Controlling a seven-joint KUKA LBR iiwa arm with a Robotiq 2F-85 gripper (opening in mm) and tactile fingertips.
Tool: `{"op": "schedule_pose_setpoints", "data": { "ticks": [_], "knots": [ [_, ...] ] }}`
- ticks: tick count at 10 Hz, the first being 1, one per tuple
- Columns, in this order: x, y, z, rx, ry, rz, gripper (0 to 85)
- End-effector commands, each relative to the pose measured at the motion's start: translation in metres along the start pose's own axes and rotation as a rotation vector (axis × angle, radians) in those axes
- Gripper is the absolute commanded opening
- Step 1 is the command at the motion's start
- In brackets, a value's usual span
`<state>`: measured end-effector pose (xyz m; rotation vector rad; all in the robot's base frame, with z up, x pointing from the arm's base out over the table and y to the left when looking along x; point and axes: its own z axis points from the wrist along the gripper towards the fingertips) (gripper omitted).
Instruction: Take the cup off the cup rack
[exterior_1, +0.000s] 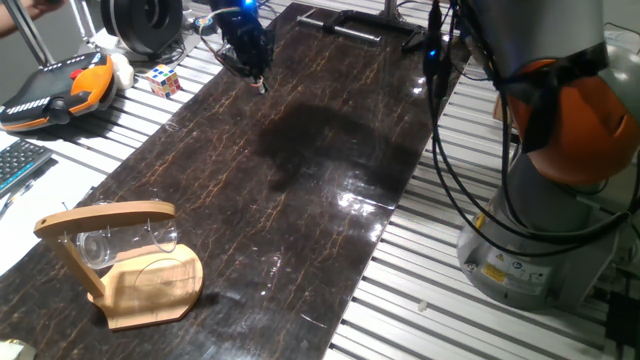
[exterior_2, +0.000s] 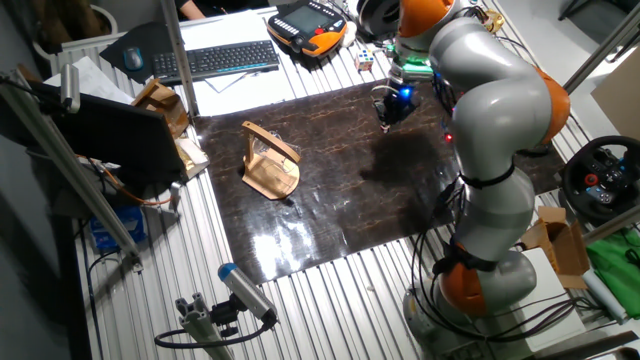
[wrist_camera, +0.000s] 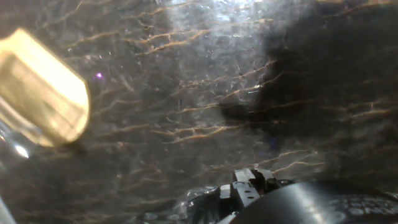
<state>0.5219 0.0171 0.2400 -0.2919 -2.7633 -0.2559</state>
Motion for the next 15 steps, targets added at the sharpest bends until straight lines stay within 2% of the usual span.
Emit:
{"op": "schedule_pose_setpoints", "data": {
  "ticks": [1,3,5,7,8,9,11,15],
  "knots": [
    [-0.003,0.012,0.0,-0.194,-0.075,0.511,2.0],
    [-0.015,0.031,0.005,-0.228,-0.057,0.568,2.0],
    [-0.022,0.051,0.018,-0.238,-0.086,0.63,2.0],
    [-0.026,0.064,0.028,-0.265,-0.082,0.677,2.0],
    [-0.028,0.073,0.036,-0.276,-0.091,0.704,2.0],
    [-0.03,0.078,0.042,-0.302,-0.086,0.743,2.0],
    [-0.028,0.083,0.054,-0.358,-0.06,0.822,3.0],
    [-0.027,0.084,0.056,-0.396,-0.082,0.939,2.7]
  ]
}}
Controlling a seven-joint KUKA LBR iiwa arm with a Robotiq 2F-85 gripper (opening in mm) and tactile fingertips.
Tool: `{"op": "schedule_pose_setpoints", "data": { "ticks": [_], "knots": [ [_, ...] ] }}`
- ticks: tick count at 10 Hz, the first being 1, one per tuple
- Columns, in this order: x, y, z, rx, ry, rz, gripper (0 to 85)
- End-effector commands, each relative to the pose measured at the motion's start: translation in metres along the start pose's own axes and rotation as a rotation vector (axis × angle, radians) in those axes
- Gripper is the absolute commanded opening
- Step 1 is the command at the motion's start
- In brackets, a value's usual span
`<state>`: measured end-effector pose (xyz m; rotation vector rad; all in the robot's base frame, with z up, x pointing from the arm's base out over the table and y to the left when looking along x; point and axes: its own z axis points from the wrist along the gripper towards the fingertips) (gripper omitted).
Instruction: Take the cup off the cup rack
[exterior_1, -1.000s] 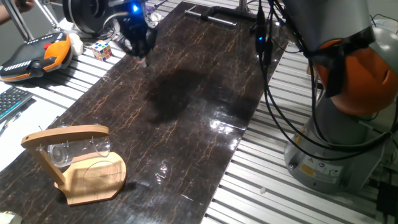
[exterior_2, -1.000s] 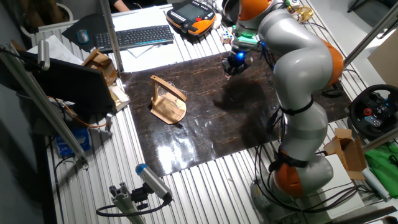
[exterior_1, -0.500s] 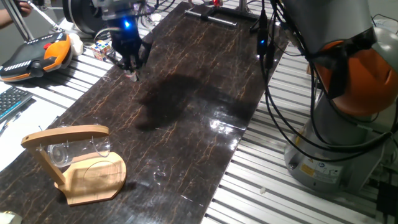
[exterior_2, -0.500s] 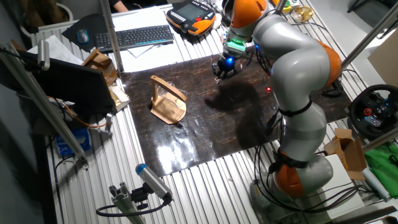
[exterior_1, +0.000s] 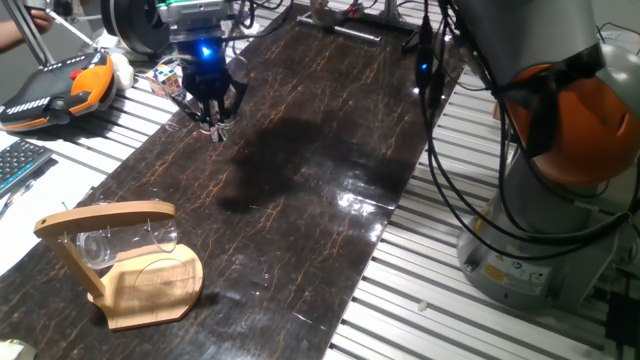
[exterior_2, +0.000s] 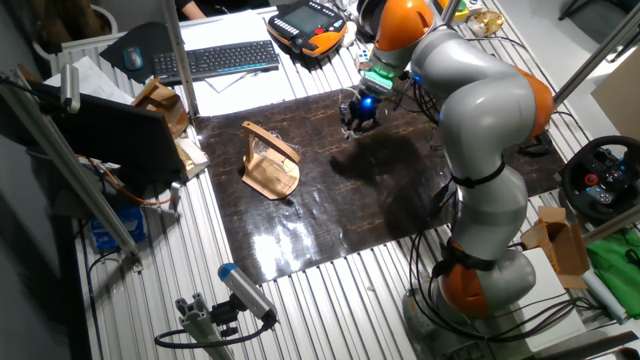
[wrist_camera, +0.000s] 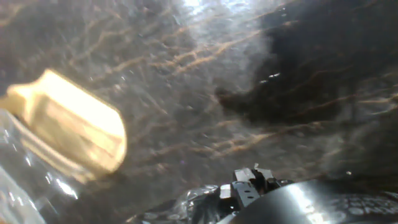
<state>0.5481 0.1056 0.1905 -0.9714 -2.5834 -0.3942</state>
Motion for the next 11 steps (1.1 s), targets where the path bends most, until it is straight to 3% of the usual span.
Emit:
{"op": "schedule_pose_setpoints", "data": {
  "ticks": [1,5,7,11],
  "knots": [
    [0.0,0.0,-0.0001,-0.216,-0.095,0.49,2.0],
    [0.0,0.0,-0.0001,-0.22,-0.114,0.501,2.0],
    [0.0,0.0,-0.0001,-0.198,-0.115,0.518,2.0],
    [0.0,0.0,-0.0001,-0.122,-0.067,0.542,2.0]
  ]
}}
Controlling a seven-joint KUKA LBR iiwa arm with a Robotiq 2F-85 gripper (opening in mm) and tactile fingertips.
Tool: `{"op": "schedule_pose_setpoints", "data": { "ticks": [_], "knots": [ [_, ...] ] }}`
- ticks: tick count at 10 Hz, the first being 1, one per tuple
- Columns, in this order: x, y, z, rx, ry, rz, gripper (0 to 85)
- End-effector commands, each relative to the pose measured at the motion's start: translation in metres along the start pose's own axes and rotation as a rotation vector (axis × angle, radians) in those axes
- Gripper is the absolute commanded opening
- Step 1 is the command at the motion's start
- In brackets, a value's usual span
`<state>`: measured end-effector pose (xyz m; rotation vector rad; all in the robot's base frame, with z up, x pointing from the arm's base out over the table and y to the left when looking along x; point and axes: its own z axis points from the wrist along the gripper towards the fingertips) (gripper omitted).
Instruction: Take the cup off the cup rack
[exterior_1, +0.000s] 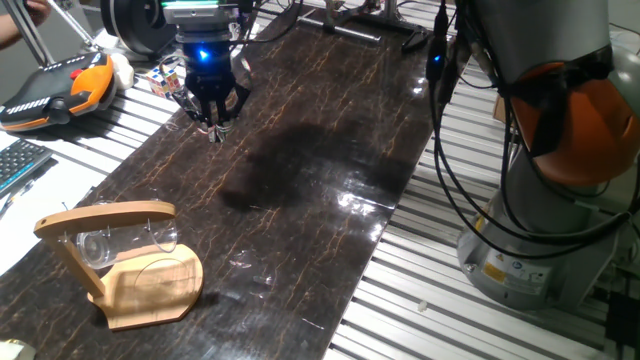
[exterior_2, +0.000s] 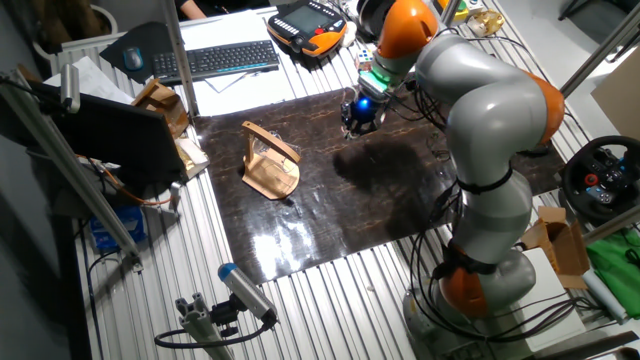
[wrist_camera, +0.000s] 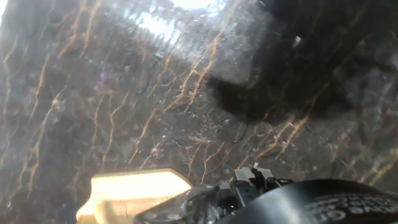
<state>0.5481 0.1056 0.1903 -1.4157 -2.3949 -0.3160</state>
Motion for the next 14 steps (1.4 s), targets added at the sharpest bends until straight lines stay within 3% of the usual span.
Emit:
{"op": "schedule_pose_setpoints", "data": {
  "ticks": [1,4,6,9,11,14],
  "knots": [
    [0.0,0.0,0.0,-0.08,-0.001,0.201,2.0],
    [0.0,0.0,0.0,-0.079,-0.003,0.193,2.0],
    [0.004,0.003,0.006,-0.101,0.003,0.212,15.7],
    [0.009,0.012,0.028,-0.11,-0.003,0.199,34.0],
    [0.014,0.018,0.047,-0.117,0.0,0.192,37.7],
    [0.022,0.019,0.068,-0.142,0.046,0.233,38.7]
  ]
}}
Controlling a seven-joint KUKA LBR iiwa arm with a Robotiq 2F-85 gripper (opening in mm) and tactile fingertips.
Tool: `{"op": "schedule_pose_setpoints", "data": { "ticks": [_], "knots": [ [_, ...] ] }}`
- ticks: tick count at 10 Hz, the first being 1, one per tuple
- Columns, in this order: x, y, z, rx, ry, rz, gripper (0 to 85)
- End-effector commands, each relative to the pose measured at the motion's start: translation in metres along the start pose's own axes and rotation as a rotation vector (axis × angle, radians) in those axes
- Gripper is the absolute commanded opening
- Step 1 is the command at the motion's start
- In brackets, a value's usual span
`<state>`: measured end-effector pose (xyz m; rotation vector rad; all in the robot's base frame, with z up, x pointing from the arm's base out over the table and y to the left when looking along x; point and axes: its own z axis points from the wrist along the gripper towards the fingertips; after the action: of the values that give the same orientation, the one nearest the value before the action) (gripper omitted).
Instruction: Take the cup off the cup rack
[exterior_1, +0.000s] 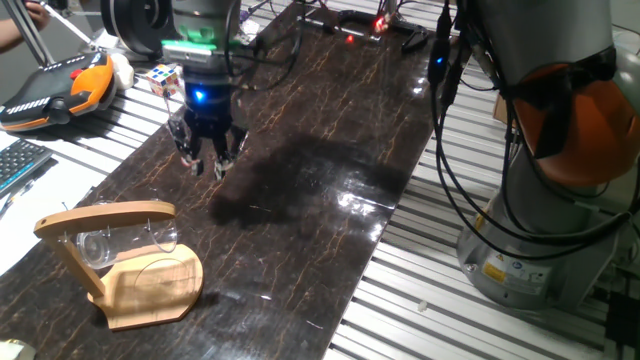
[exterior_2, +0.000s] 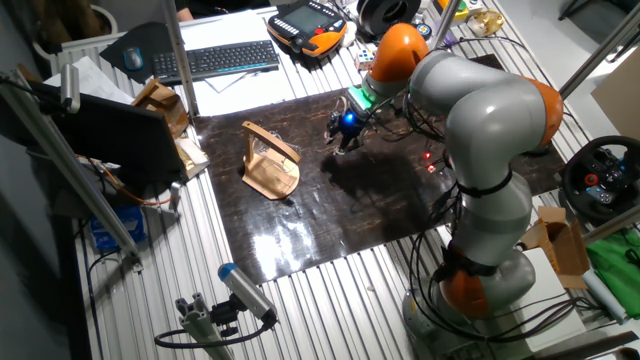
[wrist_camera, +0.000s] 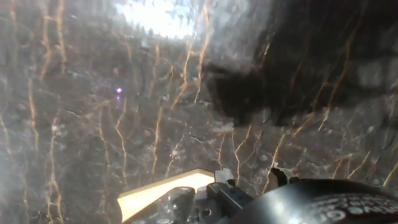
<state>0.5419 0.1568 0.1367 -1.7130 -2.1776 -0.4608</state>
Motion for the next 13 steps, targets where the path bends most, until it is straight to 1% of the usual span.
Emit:
{"op": "schedule_pose_setpoints", "data": {
  "ticks": [1,3,4,7,9,10,11,12,13],
  "knots": [
    [0.0026,-0.0027,0.0023,-0.003,0.002,0.009,38.7],
    [0.0093,-0.0102,0.0047,-0.014,0.002,0.028,37.7],
    [0.0107,-0.012,0.0028,-0.018,0.013,0.036,37.0],
    [0.0098,-0.0108,-0.0005,-0.021,0.02,0.04,35.0],
    [0.0069,-0.0081,-0.0034,-0.013,-0.008,0.03,33.3],
    [0.0068,-0.0081,-0.0044,-0.012,-0.014,0.027,32.3],
    [0.0061,-0.0074,-0.0049,-0.013,-0.023,0.015,29.0],
    [0.0041,-0.0068,-0.0044,-0.014,-0.023,0.02,26.7],
    [0.0027,-0.0073,-0.0034,-0.021,-0.032,0.02,19.7]
  ]
}}
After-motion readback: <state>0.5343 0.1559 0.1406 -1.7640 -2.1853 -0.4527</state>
